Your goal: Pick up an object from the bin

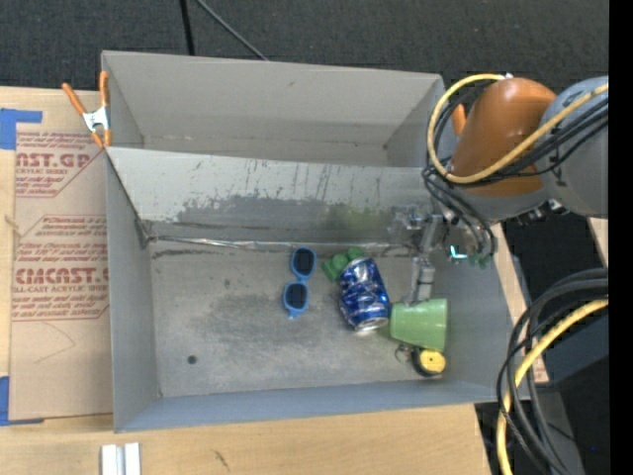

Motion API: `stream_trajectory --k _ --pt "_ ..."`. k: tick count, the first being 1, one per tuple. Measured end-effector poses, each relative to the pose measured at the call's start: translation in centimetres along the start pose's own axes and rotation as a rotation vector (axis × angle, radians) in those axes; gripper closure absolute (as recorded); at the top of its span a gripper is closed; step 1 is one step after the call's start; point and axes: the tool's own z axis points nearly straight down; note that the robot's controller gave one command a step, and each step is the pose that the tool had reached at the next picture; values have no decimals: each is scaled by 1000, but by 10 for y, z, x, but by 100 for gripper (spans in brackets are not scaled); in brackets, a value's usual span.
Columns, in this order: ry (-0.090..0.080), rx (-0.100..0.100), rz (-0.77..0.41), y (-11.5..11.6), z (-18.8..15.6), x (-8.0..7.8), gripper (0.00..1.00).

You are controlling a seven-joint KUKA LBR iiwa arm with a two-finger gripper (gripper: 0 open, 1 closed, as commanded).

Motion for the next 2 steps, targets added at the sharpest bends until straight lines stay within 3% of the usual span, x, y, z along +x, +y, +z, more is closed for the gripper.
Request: stream_trajectory --k 1,2 --pt "1 -2 -8 47 78 18 0" --pt "-6 1 -5 44 73 16 100"
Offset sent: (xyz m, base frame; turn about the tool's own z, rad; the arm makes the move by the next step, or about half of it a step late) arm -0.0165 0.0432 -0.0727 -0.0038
